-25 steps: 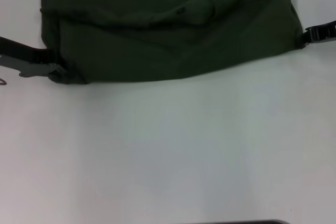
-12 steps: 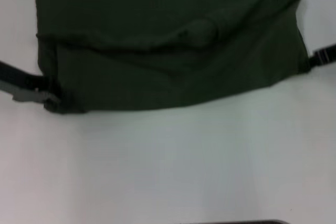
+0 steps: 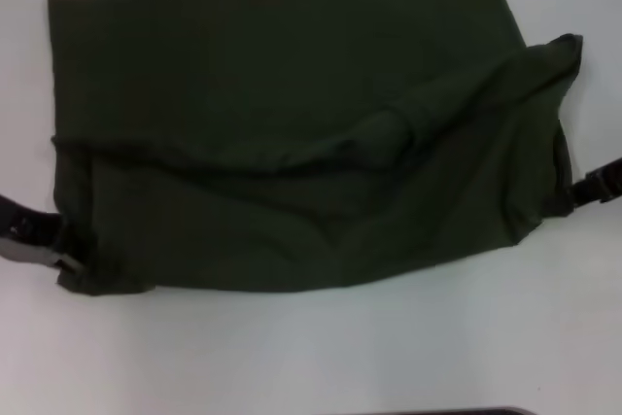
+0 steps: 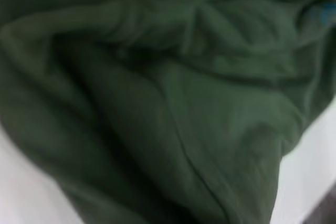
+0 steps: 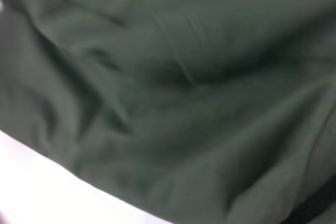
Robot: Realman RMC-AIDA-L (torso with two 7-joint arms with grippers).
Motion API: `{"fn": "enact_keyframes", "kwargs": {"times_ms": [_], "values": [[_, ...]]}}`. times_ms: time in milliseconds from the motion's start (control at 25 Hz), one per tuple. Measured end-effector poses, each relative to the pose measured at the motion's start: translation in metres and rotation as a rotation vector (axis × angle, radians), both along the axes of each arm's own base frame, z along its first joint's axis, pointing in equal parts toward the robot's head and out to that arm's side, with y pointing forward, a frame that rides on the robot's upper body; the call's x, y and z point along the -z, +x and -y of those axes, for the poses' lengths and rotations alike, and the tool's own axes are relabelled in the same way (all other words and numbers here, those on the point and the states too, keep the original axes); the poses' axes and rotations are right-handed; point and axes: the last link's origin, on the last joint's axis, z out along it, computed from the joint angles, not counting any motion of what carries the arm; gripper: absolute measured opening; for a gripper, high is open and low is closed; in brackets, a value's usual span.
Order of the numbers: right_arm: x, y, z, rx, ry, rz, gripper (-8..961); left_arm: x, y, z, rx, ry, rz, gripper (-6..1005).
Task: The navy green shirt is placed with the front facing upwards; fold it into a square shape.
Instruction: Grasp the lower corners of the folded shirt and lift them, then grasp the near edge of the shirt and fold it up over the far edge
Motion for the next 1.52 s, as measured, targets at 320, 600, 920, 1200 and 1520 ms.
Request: {"fn": "enact_keyframes", "kwargs": {"times_ms": [320, 600, 920, 1200, 1520], "values": [[-0.049, -0.036, 0.001, -0.147, 0.112, -0.272, 35, -0.043, 0.005, 0.000, 0.033, 0.086, 0.063, 42], [-0.079, -0.055, 0.014, -0.244, 0.160, -0.471, 40, -0.063, 0.001, -0.002, 0.021, 0.151, 0.073, 42], [-0.074, -0.040, 0.020, -0.189, 0.159, -0.417, 46, -0.069, 0.005, 0.001, 0.065, 0.191, 0.159, 42], [-0.077, -0.029, 0.023, -0.146, 0.192, -0.398, 51, -0.085, 0.000, 0.008, 0.083, 0.263, 0.251, 41], [-0.097, -0.024, 0.027, -0.148, 0.289, -0.464, 56, -0.098, -0.010, 0.017, 0.071, 0.324, 0.278, 42]]}}
